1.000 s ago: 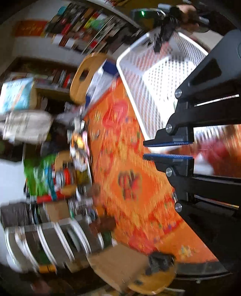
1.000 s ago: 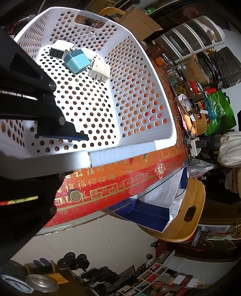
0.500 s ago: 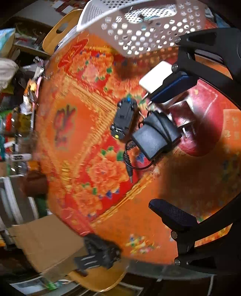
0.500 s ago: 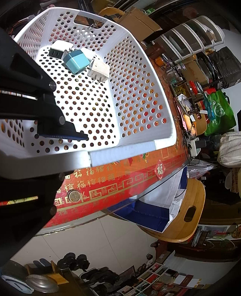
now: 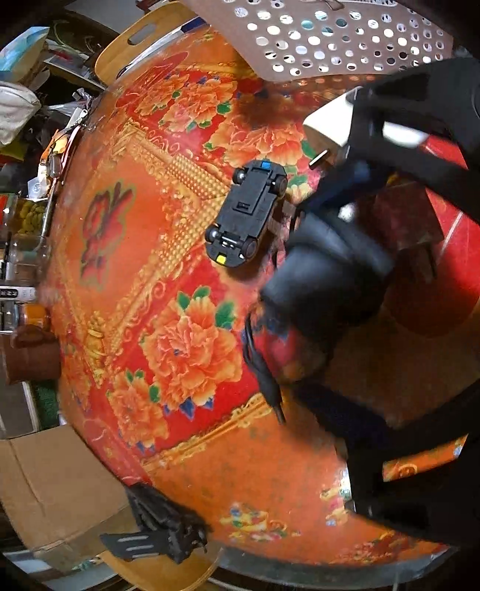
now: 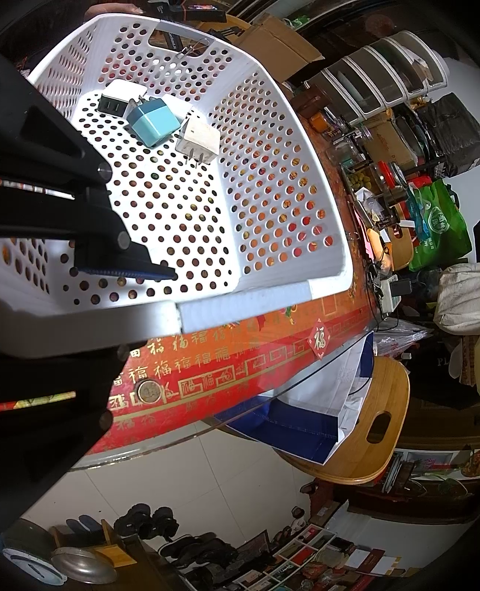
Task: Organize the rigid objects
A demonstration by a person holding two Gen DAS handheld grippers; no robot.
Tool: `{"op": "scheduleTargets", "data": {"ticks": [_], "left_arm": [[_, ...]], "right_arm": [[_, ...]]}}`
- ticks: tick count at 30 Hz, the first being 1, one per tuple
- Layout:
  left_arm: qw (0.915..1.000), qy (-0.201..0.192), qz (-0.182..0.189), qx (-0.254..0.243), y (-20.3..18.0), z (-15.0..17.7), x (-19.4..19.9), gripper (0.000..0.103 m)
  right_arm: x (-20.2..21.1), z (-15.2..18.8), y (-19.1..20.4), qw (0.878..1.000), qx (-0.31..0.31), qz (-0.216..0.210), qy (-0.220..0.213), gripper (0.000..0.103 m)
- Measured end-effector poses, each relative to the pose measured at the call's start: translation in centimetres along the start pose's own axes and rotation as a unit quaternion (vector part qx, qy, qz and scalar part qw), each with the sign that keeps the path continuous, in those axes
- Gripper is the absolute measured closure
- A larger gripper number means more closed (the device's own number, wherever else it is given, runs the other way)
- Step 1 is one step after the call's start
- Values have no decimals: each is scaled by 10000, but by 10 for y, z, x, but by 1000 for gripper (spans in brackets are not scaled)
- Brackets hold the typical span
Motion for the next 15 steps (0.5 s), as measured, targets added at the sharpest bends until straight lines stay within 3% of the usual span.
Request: {"op": "scheduleTargets", "data": {"ticks": [7,15], "left_arm": [[9992,-304,-127,-232,-9,3,17,35],[9929,-1033,-446,-388,-15,-13,85,35]], "right_arm": [[0,2,0,10000,3,-13,-11,87],[0,2,0,10000,23,-4,-1,87]]}}
Point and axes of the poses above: each gripper's, at about its wrist camera, not at the fingertips, and x roughly against the way its jaws point, y to its left, z to its underside, the point moved 3 cm from there along -x, roughly the way its jaws point, and after that the axes turned 10 degrees about z, right-handed, at the moved point
